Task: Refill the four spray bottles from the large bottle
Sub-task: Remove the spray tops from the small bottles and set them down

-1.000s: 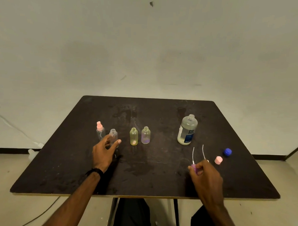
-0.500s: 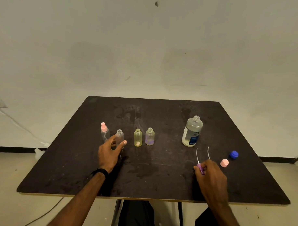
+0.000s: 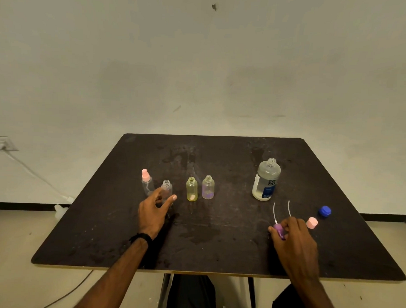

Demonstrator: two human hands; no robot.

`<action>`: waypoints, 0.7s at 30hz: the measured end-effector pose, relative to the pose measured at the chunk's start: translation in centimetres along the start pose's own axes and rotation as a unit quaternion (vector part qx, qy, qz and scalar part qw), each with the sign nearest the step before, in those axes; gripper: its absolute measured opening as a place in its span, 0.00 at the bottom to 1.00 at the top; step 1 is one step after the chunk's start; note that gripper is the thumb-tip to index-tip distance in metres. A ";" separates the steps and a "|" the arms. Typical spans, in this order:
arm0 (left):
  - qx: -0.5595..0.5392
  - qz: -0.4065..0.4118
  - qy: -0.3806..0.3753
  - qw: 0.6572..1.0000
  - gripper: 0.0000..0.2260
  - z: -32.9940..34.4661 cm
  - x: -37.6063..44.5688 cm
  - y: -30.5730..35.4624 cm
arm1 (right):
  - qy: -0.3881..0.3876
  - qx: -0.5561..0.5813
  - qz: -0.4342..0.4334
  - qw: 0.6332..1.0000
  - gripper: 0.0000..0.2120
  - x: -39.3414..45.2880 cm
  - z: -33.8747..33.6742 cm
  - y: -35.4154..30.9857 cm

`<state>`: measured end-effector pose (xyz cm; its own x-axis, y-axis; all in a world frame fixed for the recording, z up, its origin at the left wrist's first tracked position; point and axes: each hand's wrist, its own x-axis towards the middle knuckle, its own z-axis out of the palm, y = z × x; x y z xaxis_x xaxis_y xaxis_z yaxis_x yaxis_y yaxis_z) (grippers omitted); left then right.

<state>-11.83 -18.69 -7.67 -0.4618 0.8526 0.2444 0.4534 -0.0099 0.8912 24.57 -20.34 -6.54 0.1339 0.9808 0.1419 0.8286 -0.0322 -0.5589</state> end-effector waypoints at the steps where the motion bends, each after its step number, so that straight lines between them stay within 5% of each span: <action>1: 0.002 -0.001 0.000 1.000 0.21 0.0 0.0 0.0 | -0.002 0.001 0.001 1.000 0.12 0.0 -0.1 -0.1; 16: -0.032 -0.011 -0.006 0.999 0.19 0.5 0.4 0.9 | 0.018 -0.058 0.007 0.998 0.22 -1.5 -0.8 0.3; 21: -0.039 -0.024 -0.024 0.999 0.18 0.9 1.4 0.5 | 0.020 -0.050 -0.064 0.996 0.21 -0.9 -1.8 -0.3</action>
<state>-11.54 -17.01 -7.20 -0.4432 0.8774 0.1839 0.3709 -0.0073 0.9286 25.20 -21.54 -5.03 0.0427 0.9697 0.2405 0.8901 0.0724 -0.4500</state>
